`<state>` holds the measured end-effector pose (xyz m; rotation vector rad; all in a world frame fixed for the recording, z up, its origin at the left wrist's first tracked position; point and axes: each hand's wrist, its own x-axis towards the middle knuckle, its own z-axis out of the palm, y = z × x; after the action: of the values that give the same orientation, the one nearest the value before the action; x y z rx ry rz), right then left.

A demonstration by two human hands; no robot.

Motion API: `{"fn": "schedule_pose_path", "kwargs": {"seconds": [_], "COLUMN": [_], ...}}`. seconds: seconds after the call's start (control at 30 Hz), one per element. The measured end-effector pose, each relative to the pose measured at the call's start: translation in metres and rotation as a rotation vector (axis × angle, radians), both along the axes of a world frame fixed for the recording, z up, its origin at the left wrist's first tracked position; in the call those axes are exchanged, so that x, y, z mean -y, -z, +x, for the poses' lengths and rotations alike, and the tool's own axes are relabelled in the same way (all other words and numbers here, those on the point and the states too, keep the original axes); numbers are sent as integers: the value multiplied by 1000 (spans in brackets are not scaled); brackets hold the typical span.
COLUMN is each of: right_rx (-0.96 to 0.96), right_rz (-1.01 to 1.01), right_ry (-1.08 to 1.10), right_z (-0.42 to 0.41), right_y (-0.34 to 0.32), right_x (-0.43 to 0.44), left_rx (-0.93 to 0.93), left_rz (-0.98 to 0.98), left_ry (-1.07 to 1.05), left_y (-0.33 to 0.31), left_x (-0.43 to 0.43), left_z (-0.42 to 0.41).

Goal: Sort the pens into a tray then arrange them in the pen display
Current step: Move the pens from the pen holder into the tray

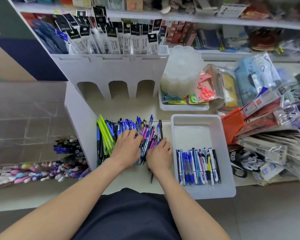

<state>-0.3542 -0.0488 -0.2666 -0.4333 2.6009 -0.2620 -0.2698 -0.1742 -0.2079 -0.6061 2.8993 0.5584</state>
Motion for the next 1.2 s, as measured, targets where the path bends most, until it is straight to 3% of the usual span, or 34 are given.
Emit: {"fn": "schedule_pose_path", "kwargs": {"seconds": [0.2,0.37,0.67,0.97,1.2], "right_rx": [85,170,113,227,250], "right_rz": [131,40,165,271,186], "right_ry": [-29,73,22,89,43], "right_z": [18,26,36,34,32], "right_y": [-1,1,2,-2,-30], "right_x": [-8,-18,-16,-25,-35], "left_rx": [10,12,5,8,-6], "left_rz": [-1,-23,-65,-69,-38], "left_ry": [19,17,-3,-7,-20], "left_y": [6,8,10,9,6], "left_x": [-2,-3,-10,-13,-13], "left_z": [4,2,3,10,15]}}
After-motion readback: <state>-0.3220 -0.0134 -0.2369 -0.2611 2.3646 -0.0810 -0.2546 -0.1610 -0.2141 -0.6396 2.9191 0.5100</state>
